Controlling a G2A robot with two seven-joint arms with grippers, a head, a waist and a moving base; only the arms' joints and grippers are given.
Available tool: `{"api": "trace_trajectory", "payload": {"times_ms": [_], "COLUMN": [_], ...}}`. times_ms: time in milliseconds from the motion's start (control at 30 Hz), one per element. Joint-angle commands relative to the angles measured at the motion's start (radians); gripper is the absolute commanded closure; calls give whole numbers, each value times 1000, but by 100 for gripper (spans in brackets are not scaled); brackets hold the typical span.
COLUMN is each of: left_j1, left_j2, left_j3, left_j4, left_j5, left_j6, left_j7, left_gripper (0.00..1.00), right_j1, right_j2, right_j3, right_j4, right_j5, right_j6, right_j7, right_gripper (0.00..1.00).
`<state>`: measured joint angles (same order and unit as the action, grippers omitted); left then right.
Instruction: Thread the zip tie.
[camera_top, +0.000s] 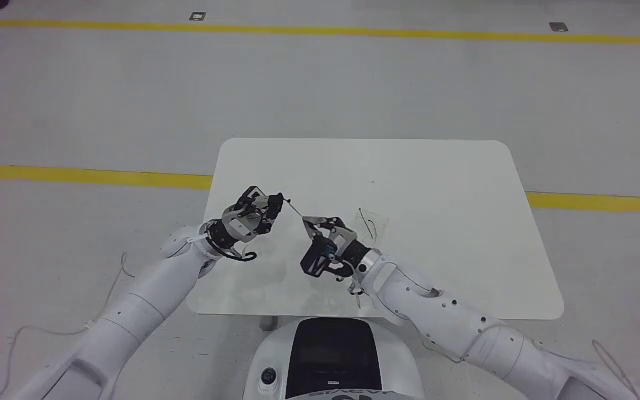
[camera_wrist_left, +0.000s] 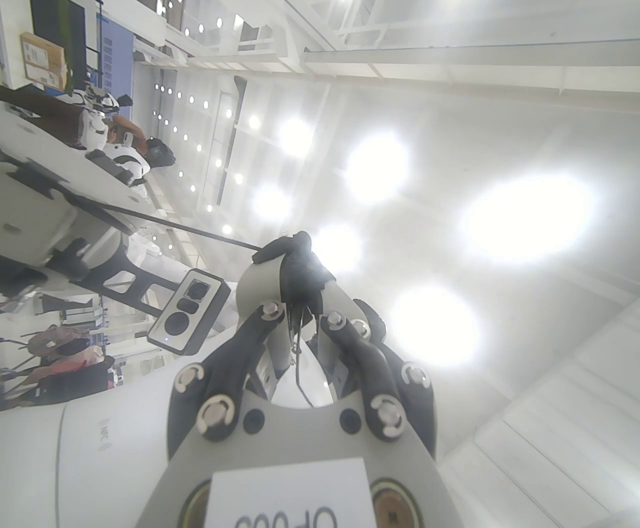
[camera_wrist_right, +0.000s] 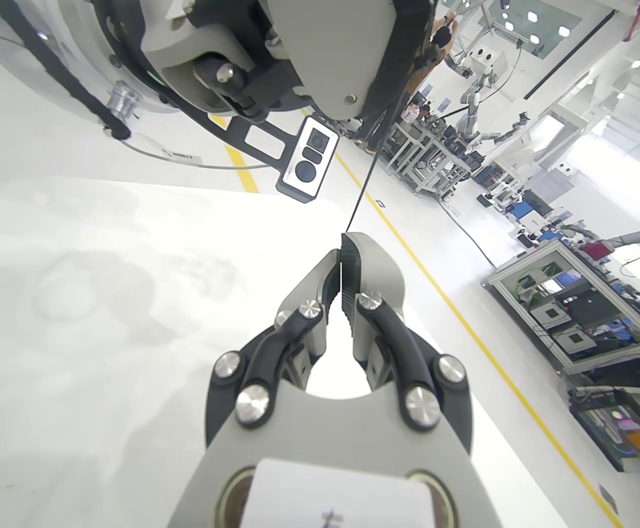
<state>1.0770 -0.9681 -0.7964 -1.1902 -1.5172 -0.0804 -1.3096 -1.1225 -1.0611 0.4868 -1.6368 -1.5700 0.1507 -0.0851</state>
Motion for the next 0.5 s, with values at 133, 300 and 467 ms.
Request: {"api": "trace_trajectory", "payload": {"times_ms": [133, 300, 467], "left_j1": [0, 0, 0], "left_j2": [0, 0, 0], "left_j3": [0, 0, 0], "left_j4": [0, 0, 0], "left_j5": [0, 0, 0], "left_j6": [0, 0, 0], "left_j7": [0, 0, 0], "left_gripper": [100, 100, 100], "right_j1": [10, 15, 12], "right_j2": [3, 4, 5], "right_j3": [-13, -18, -19], "right_j4": [3, 3, 1], "right_j5": [0, 0, 0], "right_j6": [-1, 0, -1], "right_j7": [10, 15, 14], "right_gripper": [100, 100, 100]}}
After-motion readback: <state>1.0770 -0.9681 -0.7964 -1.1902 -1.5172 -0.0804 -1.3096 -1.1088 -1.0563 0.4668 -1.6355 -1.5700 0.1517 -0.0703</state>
